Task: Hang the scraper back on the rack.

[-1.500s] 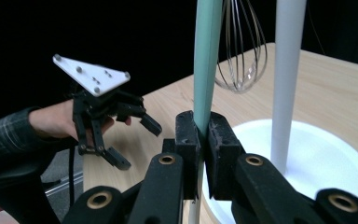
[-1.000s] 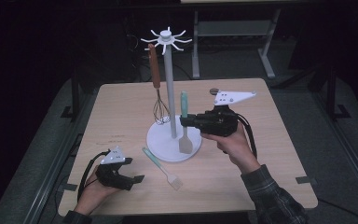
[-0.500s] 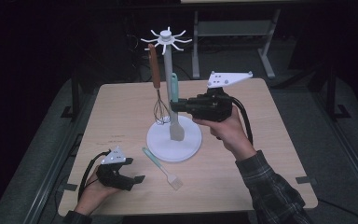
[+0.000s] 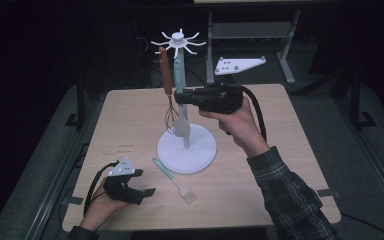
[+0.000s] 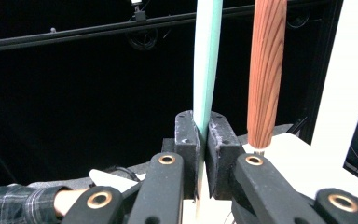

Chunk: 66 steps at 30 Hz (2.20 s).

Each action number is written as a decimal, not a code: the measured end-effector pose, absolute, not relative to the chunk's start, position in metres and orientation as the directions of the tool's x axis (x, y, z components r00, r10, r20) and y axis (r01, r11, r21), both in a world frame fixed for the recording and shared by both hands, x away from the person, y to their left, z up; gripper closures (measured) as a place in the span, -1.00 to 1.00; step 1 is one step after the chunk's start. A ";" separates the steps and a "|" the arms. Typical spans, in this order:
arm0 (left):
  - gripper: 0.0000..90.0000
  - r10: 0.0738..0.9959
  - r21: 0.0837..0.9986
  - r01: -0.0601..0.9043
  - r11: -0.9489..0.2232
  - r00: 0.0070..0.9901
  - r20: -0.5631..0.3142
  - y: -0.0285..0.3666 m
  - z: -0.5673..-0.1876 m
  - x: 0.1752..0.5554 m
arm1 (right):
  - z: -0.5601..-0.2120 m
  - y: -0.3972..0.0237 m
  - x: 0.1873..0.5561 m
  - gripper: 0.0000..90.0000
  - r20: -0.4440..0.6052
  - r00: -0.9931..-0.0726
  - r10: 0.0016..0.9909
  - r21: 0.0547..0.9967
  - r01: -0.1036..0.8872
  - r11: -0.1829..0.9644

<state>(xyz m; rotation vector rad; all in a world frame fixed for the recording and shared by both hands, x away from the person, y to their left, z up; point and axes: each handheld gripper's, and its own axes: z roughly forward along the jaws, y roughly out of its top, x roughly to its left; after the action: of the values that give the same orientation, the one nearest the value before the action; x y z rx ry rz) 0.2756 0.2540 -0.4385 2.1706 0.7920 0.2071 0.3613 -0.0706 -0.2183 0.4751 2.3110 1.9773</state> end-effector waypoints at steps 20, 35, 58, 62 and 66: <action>-0.67 0.598 0.739 0.463 -0.489 0.795 -0.102 0.253 -0.439 0.276 | -0.217 -0.064 0.378 0.89 0.182 -0.948 0.260 0.969 0.218 0.119; -0.67 0.598 0.739 0.461 -0.491 0.795 -0.098 0.254 -0.439 0.275 | -0.223 -0.066 0.390 0.89 0.202 -0.935 0.291 0.962 0.245 0.118; -0.49 0.551 0.752 0.448 -0.483 0.823 -0.137 0.254 -0.437 0.275 | -0.236 -0.084 0.373 -0.20 0.106 -0.903 0.417 0.948 0.218 0.232; -0.35 0.545 0.758 0.465 -0.458 0.820 -0.173 0.254 -0.435 0.273 | -0.249 -0.093 0.363 -0.29 0.093 -0.895 0.436 0.941 0.222 0.254; -0.13 0.526 0.755 0.485 -0.442 0.822 -0.220 0.254 -0.433 0.274 | -0.263 -0.103 0.352 -0.36 0.062 -0.882 0.468 0.932 0.219 0.289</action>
<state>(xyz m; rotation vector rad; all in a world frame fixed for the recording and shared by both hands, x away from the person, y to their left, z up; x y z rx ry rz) 0.2742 0.2543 -0.4330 2.1117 0.7403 0.0586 0.3523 -0.1034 -0.2630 0.6339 2.3336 1.6308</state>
